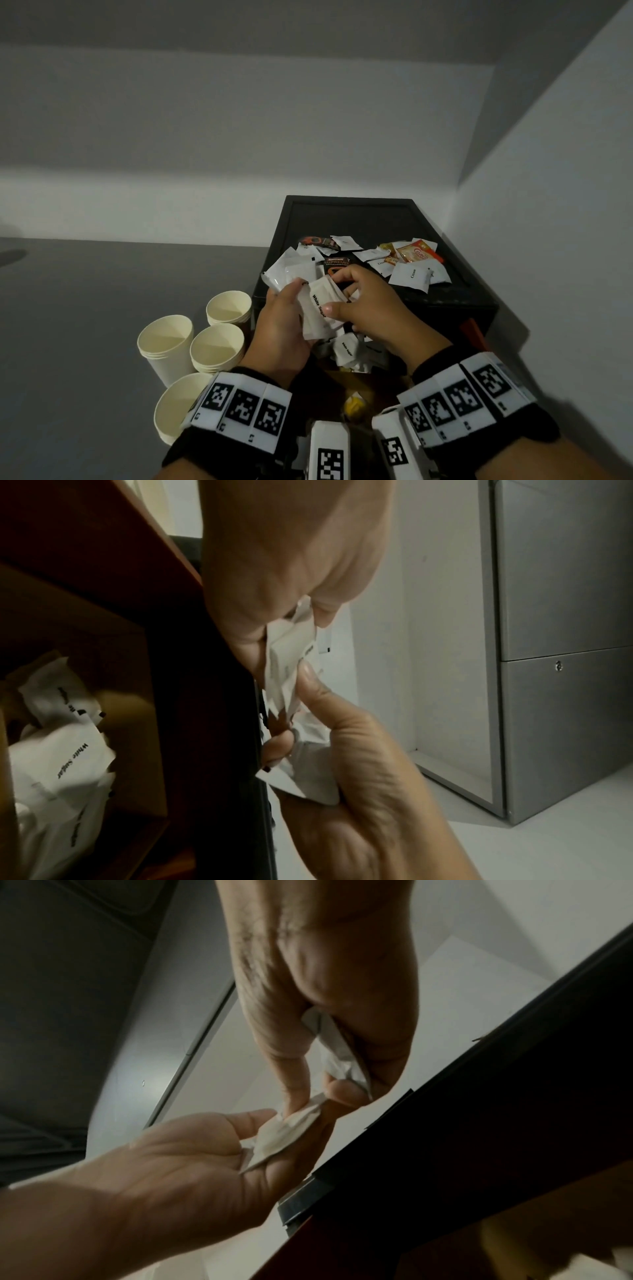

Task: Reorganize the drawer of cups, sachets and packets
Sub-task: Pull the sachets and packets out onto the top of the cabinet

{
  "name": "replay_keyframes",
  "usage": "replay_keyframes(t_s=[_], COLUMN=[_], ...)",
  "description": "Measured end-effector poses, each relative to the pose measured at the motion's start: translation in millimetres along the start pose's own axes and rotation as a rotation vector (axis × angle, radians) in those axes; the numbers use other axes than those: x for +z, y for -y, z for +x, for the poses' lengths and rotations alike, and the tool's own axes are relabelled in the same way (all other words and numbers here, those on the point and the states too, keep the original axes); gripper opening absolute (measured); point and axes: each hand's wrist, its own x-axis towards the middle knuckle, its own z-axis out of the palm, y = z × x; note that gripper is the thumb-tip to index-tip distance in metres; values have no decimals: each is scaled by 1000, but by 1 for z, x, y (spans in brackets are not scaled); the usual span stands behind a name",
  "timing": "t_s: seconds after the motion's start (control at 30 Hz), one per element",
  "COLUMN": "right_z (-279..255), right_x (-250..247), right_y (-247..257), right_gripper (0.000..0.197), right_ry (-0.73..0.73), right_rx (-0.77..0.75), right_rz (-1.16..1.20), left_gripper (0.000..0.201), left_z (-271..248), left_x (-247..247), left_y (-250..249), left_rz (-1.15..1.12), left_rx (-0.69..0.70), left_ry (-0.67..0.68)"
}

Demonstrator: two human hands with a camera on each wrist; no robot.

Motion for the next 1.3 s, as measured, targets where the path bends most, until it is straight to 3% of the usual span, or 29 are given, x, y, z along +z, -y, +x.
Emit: replay_keyframes(t_s=[0.13, 0.3, 0.43, 0.57, 0.67, 0.83, 1.1, 1.3], right_z=[-2, -7, -10, -9, -9, -12, -18, -23], right_x=[-3, 0, 6, 4, -3, -15, -16, -19], right_y=[-1, -1, 2, 2, 1, 1, -1, -10], right_gripper=[37, 23, 28, 11, 7, 11, 11, 11], right_ry=[-5, -12, 48, 5, -43, -74, 54, 136], right_rx=[23, 16, 21, 19, 87, 176, 165, 216], right_rz=[112, 155, 88, 81, 233, 440, 199, 235], left_gripper=[34, 35, 39, 45, 43, 25, 32, 38], left_z=[2, -1, -2, -4, -4, -7, -11, -13], left_x=[-2, 0, 1, 0, -1, 4, 8, 8], left_y=[1, -1, -1, -1, -1, -1, 0, 5], left_rz=[-7, -56, -23, -59, -60, -49, 87, 60], left_rx=[-22, -11, -36, -71, -48, 14, 4, -38], left_ry=[-40, 34, 49, 81, 132, 106, 94, 96])
